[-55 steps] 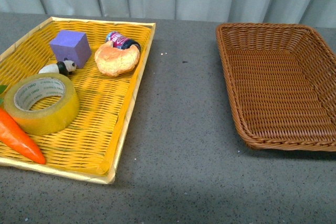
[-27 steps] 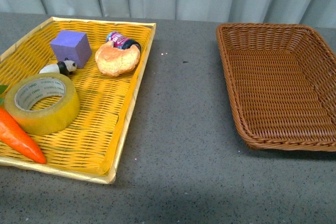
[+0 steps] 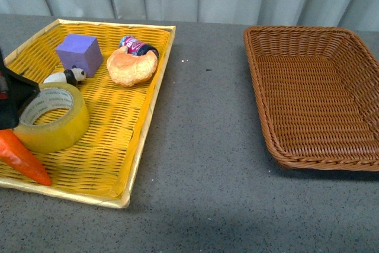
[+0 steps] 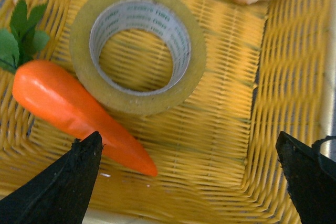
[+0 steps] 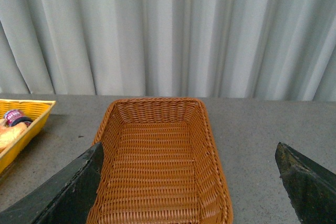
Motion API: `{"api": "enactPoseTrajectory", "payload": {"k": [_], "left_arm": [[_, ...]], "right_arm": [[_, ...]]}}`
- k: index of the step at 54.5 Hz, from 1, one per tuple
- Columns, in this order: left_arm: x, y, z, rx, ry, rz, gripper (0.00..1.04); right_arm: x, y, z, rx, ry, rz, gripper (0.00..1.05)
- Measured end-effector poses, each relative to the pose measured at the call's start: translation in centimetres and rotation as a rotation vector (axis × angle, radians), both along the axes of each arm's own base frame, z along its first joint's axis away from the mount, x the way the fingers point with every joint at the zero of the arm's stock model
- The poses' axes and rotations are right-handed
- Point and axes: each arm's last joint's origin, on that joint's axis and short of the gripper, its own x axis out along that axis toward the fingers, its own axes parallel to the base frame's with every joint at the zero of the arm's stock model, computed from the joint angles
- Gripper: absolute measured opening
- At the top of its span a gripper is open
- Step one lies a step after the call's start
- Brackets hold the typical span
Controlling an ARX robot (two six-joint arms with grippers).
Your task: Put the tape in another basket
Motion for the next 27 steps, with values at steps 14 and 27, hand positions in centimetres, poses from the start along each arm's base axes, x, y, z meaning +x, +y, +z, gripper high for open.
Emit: {"api": "enactPoseTrajectory", "payload": {"k": [14, 27], "left_arm": [[1.6, -0.5, -1.4, 0.002, 0.147, 0.096, 0.98], [3.9, -1.3, -2.7, -0.014, 0.288, 0.287, 0.98]], "right_arm": [[0.0, 0.0, 0.0, 0.0, 0.0, 0.0, 0.96], [0.0, 0.0, 0.0, 0.0, 0.0, 0.0, 0.96]]}}
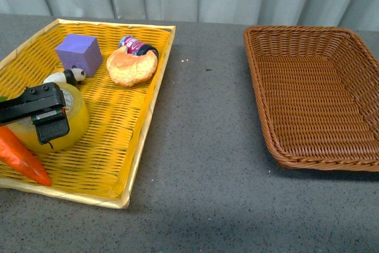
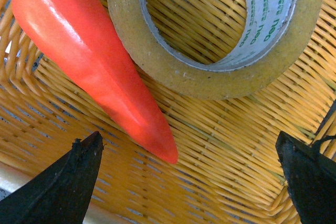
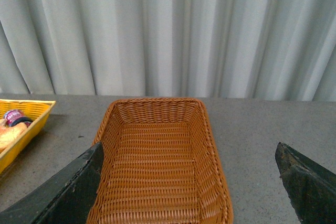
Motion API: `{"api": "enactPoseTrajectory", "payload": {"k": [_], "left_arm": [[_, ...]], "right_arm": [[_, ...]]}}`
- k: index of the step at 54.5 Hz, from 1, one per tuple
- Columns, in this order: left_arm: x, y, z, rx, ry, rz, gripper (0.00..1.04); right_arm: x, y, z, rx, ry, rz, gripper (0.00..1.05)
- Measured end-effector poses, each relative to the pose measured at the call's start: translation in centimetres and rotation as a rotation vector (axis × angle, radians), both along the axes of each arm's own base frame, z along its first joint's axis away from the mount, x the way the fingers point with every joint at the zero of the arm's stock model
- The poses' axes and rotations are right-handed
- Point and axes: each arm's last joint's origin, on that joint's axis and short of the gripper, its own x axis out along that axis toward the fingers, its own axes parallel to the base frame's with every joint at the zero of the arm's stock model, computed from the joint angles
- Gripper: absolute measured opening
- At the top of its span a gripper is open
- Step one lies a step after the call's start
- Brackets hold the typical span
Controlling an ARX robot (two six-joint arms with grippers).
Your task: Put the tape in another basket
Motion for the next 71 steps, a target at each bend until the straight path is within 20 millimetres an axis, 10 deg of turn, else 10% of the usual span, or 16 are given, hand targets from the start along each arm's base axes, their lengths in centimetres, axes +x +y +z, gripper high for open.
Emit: {"api": "enactPoseTrajectory", "payload": {"k": [71], "left_arm": [[7.3, -1.2, 0.2, -0.118, 0.112, 0.602, 0.98]], "right_arm": [[0.0, 0.0, 0.0, 0.0, 0.0, 0.0, 0.96]]}}
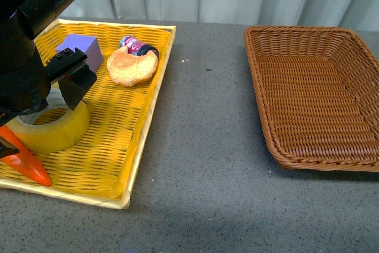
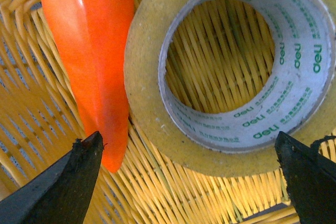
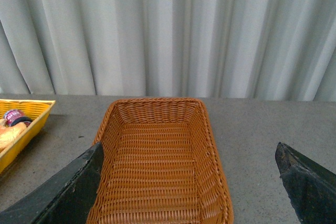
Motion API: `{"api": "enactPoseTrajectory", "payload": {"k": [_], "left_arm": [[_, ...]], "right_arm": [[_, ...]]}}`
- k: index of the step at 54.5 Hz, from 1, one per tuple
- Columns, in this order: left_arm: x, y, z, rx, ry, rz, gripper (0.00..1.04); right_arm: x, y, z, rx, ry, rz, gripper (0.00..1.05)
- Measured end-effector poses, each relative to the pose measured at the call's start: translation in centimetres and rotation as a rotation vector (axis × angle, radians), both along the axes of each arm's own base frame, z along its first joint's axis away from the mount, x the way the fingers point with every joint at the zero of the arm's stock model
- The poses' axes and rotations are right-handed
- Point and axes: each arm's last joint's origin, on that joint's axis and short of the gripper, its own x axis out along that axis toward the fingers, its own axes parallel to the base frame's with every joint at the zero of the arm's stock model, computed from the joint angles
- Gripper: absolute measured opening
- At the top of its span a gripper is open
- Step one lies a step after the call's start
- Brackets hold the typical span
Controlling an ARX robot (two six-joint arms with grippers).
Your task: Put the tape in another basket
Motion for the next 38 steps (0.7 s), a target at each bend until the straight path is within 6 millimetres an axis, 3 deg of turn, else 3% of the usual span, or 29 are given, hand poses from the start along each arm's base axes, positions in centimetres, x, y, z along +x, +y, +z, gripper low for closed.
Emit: {"api": "enactPoseTrajectory", "payload": {"k": [22, 38], "left_arm": [[0.7, 0.7, -1.1, -0.017, 0.005, 0.031, 0.97], [0.7, 0.5, -1.1, -0.02, 0.007, 0.022, 0.48]], "right_arm": [[0.0, 0.0, 0.0, 0.0, 0.0, 0.0, 0.96], [0.0, 0.0, 0.0, 0.0, 0.0, 0.0, 0.96]]}}
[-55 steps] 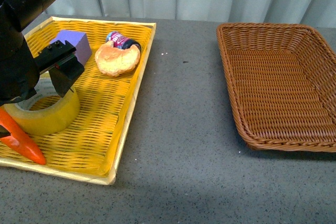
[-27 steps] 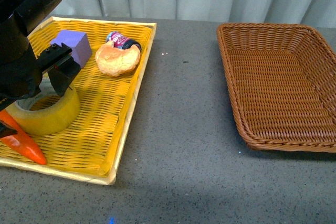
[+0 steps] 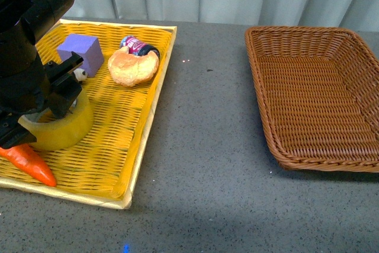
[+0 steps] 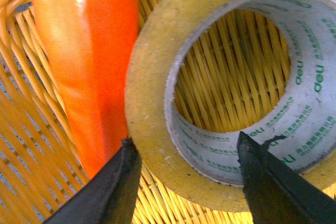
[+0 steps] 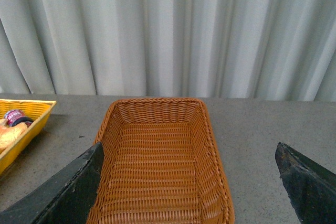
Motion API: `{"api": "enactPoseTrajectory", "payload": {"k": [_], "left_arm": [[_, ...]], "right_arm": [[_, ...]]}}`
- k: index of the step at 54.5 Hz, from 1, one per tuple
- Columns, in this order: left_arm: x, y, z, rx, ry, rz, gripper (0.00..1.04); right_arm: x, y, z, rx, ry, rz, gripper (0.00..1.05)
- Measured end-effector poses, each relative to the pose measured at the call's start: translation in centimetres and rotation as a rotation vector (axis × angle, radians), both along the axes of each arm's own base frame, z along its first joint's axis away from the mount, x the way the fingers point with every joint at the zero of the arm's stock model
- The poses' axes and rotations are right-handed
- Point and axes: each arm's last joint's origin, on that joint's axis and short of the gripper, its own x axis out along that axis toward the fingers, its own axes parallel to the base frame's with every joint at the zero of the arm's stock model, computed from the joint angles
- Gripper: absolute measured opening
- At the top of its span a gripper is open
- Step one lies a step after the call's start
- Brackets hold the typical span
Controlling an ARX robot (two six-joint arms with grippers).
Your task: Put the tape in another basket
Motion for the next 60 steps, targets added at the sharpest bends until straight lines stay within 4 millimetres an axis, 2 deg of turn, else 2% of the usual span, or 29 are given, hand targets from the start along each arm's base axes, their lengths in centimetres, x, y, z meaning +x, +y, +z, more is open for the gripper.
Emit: {"api": "enactPoseTrajectory", "payload": {"k": [7, 10, 19, 22, 35, 41, 49, 60], "left_arm": [[0.2, 0.1, 0.1, -0.002, -0.004, -0.003, 0.22], [0.3, 0.1, 0.2, -0.009, -0.006, -0.018, 0.17], [0.7, -0.6, 0.7, 0.016, -0.033, -0.104, 0.16], [0.8, -1.2, 1.5, 0.003, -0.068, -0.176, 0.16], [0.5, -5.6, 7.1, 0.078, -0.3, -0.54, 0.16], [0.6, -8.7, 9.1, 0.18, -0.402, -0.77, 0.16], [0.2, -12.0, 10.6, 0.223, -0.45, -0.969, 0.16], [-0.9, -13.7, 11.8, 0.227, -0.502, -1.127, 0.16]], "right_arm": [[0.0, 0.0, 0.0, 0.0, 0.0, 0.0, 0.96], [0.0, 0.0, 0.0, 0.0, 0.0, 0.0, 0.96], [0.0, 0.0, 0.0, 0.0, 0.0, 0.0, 0.96], [0.0, 0.0, 0.0, 0.0, 0.0, 0.0, 0.96], [0.0, 0.0, 0.0, 0.0, 0.0, 0.0, 0.96], [0.0, 0.0, 0.0, 0.0, 0.0, 0.0, 0.96], [0.0, 0.0, 0.0, 0.0, 0.0, 0.0, 0.96], [0.0, 0.0, 0.0, 0.0, 0.0, 0.0, 0.96]]}}
